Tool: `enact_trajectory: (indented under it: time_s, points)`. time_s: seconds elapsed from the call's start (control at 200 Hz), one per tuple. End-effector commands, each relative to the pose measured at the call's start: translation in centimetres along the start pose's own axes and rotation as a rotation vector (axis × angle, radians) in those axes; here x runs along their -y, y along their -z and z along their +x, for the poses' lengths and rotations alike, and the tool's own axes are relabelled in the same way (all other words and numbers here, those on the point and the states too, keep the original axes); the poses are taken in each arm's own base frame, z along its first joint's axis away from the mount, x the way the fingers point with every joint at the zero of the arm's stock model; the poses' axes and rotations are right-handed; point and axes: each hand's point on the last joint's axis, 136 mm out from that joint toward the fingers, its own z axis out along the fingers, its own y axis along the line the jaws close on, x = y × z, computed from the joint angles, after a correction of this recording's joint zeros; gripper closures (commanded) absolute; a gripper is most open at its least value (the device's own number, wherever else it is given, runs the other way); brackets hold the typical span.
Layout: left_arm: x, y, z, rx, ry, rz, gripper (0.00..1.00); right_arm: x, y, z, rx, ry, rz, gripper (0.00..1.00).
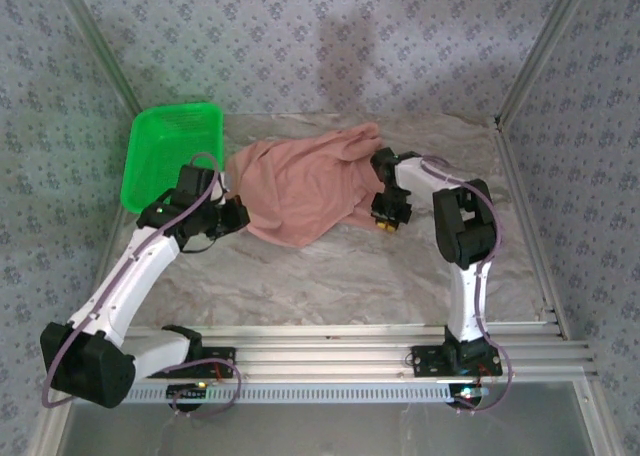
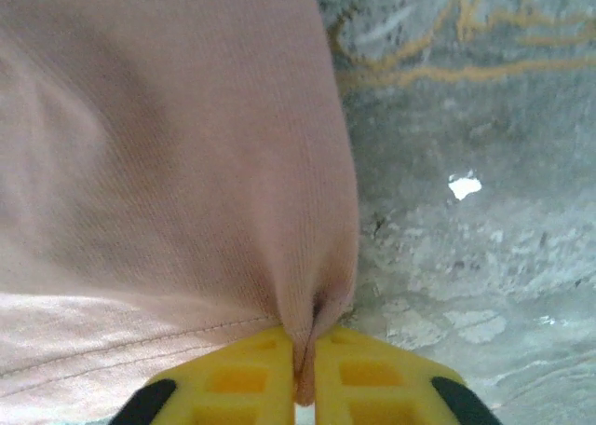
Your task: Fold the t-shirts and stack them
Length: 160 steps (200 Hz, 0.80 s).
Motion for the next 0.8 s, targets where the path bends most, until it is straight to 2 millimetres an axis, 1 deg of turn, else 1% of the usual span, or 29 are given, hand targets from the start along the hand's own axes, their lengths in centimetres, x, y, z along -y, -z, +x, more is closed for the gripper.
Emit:
enact_trajectory:
  time_s: [0.0, 0.075, 0.135, 0.185, 0.235, 0.255, 0.295, 0.33, 0.34, 0.355, 0.415, 0.42, 0.48, 0.545, 0.595, 0.64, 0.65, 0.66, 0.68, 0.75, 0.78, 0.794]
  points:
    - [0.2, 0.7, -0.1, 0.015, -0.028, 0.024, 1.0, -2.5, -1.2, -5.2, 0.147, 0.009, -0.102, 1.0]
    - [0.0, 1.2, -0.4, 0.025, -0.026, 0.017, 1.0, -2.0, 0.9, -5.3, 0.18, 0.01, -0.127, 1.0]
    - [-0.1, 2.0, -1.1, 0.05, -0.023, 0.015, 1.0, -1.4, 3.5, -4.7, 0.222, 0.013, -0.161, 1.0]
    - [0.1, 3.1, -2.2, 0.078, -0.031, 0.012, 1.0, -0.3, 6.6, -4.0, 0.277, 0.022, -0.175, 1.0]
    - [0.7, 4.6, -3.7, 0.118, -0.048, 0.008, 1.0, 1.4, 10.3, -3.1, 0.333, 0.007, -0.185, 1.0]
    - [1.1, 5.2, -4.4, 0.137, -0.06, 0.01, 1.0, 2.2, 11.6, -2.7, 0.355, -0.003, -0.191, 1.0]
    - [2.1, 6.6, -5.8, 0.174, -0.085, 0.014, 1.0, 3.7, 15.4, -2.0, 0.433, 0.006, -0.231, 1.0]
    - [3.0, 7.7, -7.1, 0.207, -0.103, 0.019, 1.0, 5.1, 18.5, -1.4, 0.497, -0.016, -0.286, 1.0]
    - [3.3, 8.1, -7.5, 0.218, -0.108, 0.022, 1.0, 5.4, 19.1, -1.3, 0.506, -0.025, -0.299, 1.0]
    - [3.7, 8.6, -8.0, 0.233, -0.114, 0.027, 1.0, 6.1, 20.8, -0.9, 0.54, -0.037, -0.33, 1.0]
    - [5.5, 10.9, -10.3, 0.305, -0.143, 0.046, 1.0, 8.6, 26.0, 0.2, 0.637, -0.098, -0.449, 1.0]
    - [5.7, 11.2, -10.5, 0.312, -0.145, 0.048, 1.0, 8.8, 26.3, 0.2, 0.641, -0.103, -0.458, 1.0]
    - [7.5, 13.9, -12.7, 0.402, -0.169, 0.068, 1.0, 10.5, 32.1, 1.6, 0.759, -0.13, -0.584, 1.0]
    - [9.6, 17.1, -14.9, 0.493, -0.196, 0.101, 1.0, 12.0, 37.4, 3.2, 0.862, -0.16, -0.697, 1.0]
    - [11.2, 19.3, -16.2, 0.551, -0.215, 0.13, 1.0, 12.9, 40.7, 4.3, 0.919, -0.176, -0.762, 1.0]
    - [12.7, 21.2, -17.2, 0.599, -0.237, 0.165, 1.0, 13.2, 43.7, 5.3, 0.971, -0.169, -0.835, 1.0]
    - [12.8, 21.2, -17.3, 0.6, -0.238, 0.167, 1.0, 13.3, 44.3, 5.5, 0.985, -0.172, -0.846, 1.0]
    - [13.3, 22.1, -17.6, 0.622, -0.243, 0.179, 1.0, 13.3, 44.7, 5.7, 0.99, -0.171, -0.86, 1.0]
    - [13.8, 22.9, -18.0, 0.644, -0.251, 0.191, 1.0, 13.4, 46.0, 6.1, 1.013, -0.168, -0.886, 1.0]
    - [15.6, 24.7, -19.3, 0.7, -0.277, 0.235, 1.0, 13.5, 48.9, 6.5, 1.064, -0.169, -0.953, 1.0]
    - [16.2, 25.0, -20.0, 0.713, -0.286, 0.25, 1.0, 13.3, 49.6, 6.2, 1.07, -0.164, -0.969, 1.0]
    - [16.4, 24.7, -20.3, 0.708, -0.287, 0.253, 1.0, 13.3, 49.7, 5.9, 1.068, -0.164, -0.973, 1.0]
